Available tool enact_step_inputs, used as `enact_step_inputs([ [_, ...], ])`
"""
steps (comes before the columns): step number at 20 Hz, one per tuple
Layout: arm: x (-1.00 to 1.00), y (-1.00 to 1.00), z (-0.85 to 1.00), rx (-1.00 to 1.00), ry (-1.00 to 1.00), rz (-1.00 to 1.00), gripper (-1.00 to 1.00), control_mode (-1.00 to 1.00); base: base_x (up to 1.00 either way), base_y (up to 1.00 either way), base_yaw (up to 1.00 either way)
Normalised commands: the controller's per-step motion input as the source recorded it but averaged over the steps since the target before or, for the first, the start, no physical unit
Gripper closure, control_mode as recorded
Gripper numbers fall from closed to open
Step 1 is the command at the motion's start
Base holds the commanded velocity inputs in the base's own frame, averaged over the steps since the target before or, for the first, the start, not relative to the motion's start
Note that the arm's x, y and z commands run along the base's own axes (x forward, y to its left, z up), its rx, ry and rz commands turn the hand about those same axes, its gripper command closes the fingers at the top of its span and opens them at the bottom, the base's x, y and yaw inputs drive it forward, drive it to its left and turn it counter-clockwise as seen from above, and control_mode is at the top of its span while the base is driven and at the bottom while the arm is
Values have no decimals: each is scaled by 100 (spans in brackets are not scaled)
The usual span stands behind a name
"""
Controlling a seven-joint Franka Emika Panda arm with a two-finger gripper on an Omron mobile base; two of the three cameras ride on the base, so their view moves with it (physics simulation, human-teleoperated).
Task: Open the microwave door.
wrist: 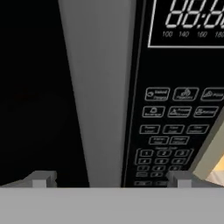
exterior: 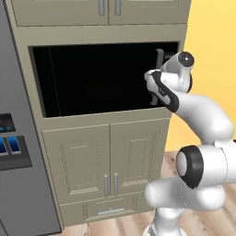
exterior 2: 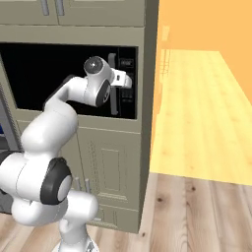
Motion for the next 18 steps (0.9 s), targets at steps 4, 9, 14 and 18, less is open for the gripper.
enact_step_inputs([
  [4, 57, 0, -15, 0, 0, 0, -100, -100, 0, 0, 0],
  [9, 48, 0, -26, 0, -1, 0, 100, -100, 0, 0, 0],
  [14, 14, 0, -5, 0, -1, 0, 100, -100, 0, 0, 0],
  [18, -18, 0, 0, 0, -4, 0, 100, -100, 0, 0, 0],
])
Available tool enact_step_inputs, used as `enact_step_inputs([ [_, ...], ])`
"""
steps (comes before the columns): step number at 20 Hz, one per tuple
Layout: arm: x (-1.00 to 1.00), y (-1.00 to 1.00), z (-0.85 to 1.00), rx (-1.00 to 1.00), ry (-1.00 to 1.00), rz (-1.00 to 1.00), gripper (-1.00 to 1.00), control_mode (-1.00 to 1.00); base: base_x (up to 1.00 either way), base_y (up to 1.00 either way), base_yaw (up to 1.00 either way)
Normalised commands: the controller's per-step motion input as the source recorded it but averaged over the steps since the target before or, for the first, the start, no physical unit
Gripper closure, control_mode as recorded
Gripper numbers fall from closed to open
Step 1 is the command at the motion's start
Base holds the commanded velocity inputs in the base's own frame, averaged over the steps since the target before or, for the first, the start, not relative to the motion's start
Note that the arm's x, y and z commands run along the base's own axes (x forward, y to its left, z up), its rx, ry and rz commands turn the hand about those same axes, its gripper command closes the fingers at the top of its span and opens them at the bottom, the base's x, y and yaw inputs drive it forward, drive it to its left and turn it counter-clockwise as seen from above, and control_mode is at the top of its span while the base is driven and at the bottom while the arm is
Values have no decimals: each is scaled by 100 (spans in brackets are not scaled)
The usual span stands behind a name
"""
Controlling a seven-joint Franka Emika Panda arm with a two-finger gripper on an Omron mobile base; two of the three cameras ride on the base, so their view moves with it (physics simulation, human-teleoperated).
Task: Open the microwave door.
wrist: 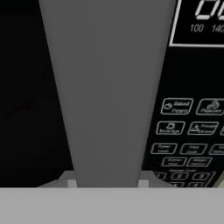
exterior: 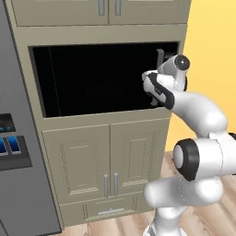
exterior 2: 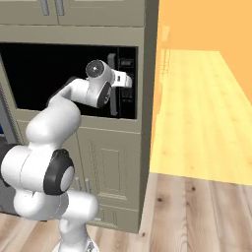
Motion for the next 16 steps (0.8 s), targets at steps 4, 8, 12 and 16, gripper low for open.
enact_step_inputs([
  [4, -85, 0, 28, 0, -20, 3, 100, -100, 0, 0, 0],
  [8, -100, 0, 51, 0, -27, 2, 100, -100, 0, 0, 0],
  [12, -100, 3, 76, 0, -22, 0, 100, -100, 0, 0, 0],
  [16, -100, 23, 99, -1, -18, 0, 100, -100, 0, 0, 0],
])
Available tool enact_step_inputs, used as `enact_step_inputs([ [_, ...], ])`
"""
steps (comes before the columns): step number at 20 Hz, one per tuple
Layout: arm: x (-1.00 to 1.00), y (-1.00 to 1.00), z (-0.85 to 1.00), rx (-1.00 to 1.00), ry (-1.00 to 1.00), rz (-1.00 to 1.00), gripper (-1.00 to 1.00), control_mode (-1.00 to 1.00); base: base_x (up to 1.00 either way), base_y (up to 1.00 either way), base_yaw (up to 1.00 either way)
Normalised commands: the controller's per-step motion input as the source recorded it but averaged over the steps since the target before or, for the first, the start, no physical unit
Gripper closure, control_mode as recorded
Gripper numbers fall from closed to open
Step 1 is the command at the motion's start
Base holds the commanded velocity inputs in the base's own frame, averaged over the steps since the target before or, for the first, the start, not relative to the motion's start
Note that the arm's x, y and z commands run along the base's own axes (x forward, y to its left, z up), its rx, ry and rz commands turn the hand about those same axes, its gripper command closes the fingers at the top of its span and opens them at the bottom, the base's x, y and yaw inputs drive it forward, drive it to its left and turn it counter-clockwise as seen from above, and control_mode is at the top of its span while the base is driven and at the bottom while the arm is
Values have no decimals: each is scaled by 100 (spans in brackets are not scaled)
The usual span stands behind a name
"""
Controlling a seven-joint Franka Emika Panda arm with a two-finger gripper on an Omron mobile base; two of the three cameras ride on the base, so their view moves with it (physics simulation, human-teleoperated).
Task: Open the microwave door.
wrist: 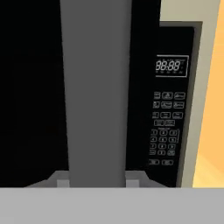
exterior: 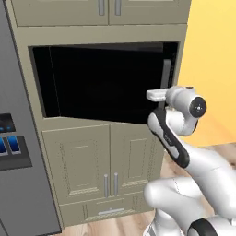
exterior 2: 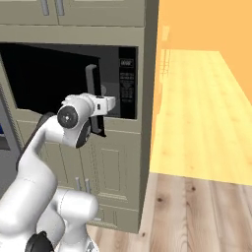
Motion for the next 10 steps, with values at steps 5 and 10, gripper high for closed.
enact_step_inputs([
  [5, -100, 46, 100, -6, -14, 0, 100, -100, 0, 0, 0],
  [10, -100, 71, 100, -6, -1, 0, 100, -100, 0, 0, 0],
])
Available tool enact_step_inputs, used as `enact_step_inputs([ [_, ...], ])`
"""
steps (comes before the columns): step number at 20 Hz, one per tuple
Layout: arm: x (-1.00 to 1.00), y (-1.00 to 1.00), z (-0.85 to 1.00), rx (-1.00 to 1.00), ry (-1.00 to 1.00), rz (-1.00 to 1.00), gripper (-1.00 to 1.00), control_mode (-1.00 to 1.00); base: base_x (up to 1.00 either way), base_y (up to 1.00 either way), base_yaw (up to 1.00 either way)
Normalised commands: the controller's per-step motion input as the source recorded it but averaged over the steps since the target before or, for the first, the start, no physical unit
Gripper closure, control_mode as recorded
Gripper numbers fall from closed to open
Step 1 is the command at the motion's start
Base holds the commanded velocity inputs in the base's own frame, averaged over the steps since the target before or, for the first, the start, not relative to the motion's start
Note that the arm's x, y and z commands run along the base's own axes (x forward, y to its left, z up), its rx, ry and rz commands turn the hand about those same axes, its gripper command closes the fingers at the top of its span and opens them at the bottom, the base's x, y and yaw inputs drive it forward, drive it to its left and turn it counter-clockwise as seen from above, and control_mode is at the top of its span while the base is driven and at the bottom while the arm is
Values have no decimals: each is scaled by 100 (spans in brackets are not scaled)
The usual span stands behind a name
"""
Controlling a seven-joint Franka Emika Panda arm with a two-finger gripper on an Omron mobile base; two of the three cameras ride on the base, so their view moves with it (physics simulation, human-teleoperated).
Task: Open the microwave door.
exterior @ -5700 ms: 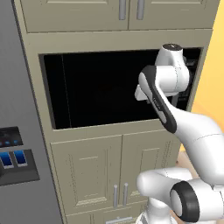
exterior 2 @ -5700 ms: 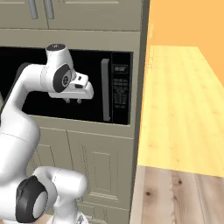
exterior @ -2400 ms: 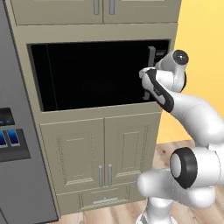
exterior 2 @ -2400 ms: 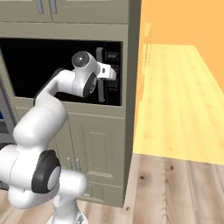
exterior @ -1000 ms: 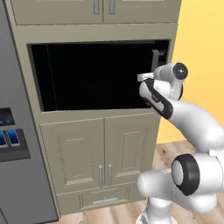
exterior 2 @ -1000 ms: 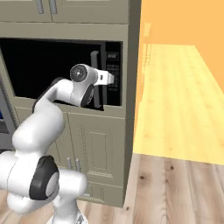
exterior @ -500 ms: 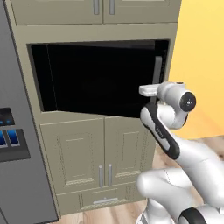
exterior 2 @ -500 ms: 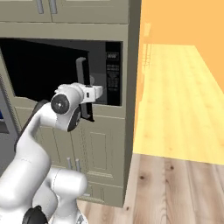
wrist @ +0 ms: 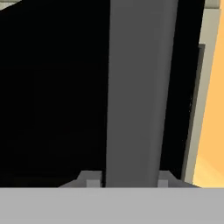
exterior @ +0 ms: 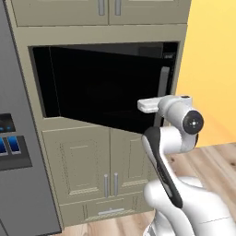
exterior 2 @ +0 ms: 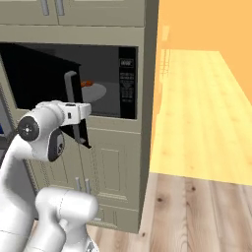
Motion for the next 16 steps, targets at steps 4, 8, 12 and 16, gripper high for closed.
enact_step_inputs([
  [4, -100, 78, 96, -5, 0, 0, -100, -100, 0, 0, 0],
  [8, -100, 45, 9, -10, -8, 6, -100, -100, 0, 0, 0],
  [12, -100, 0, -32, -8, 0, 9, -100, -100, 0, 0, 0],
  [16, -100, 0, -46, -8, 0, 6, -100, -100, 0, 0, 0],
])
